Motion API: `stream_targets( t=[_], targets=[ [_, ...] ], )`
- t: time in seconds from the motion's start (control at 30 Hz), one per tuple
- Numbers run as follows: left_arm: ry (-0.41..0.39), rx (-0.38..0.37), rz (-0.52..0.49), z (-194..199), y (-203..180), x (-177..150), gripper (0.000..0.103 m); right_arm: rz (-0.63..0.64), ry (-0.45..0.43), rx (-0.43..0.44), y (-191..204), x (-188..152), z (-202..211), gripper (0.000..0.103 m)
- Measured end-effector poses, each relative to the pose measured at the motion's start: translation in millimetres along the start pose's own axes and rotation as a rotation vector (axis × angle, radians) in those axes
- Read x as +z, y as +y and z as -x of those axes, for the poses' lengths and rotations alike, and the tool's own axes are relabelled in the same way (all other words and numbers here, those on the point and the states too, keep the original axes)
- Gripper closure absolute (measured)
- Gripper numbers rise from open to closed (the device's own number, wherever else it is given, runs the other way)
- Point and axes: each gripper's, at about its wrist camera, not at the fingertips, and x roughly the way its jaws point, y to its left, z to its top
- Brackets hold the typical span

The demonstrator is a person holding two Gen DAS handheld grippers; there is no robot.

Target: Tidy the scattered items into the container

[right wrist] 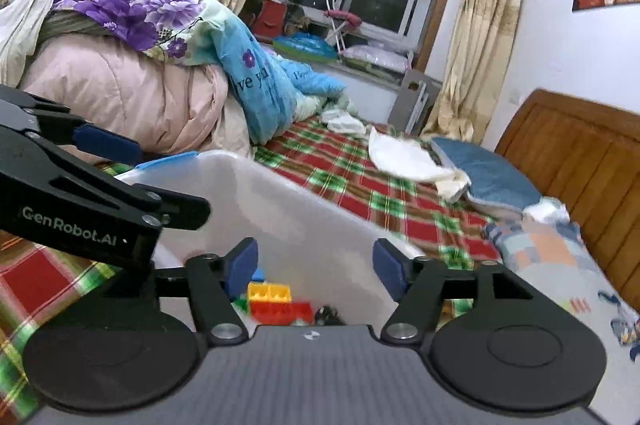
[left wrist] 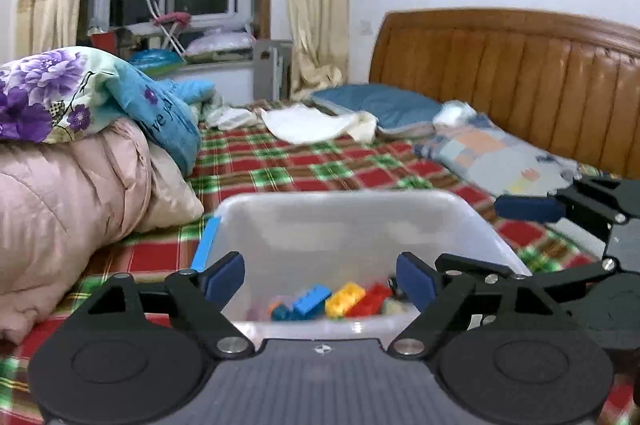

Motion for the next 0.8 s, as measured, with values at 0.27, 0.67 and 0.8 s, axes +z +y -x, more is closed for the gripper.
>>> stream_targets(
  t=[0.27,0.67,0.8],
  targets=[
    [0.077,-0.053,-0.006,25.1,-10.1,-11.1,0.008,-0.057,0.031,0.029,2.4,-15.2,25.5,0.021],
    [0.234,-0.059,0.068,15.7,-13.9,5.0,0.007,-0.109,0.047,0.059,-2.5,-23.7,36.2,0.02],
    [0.202,0.051,-0.032,14.0,-29.7,4.2,0.004,-0.121,0.071,0.07,-5.7,-24.5,31.6,0.02]
  ],
)
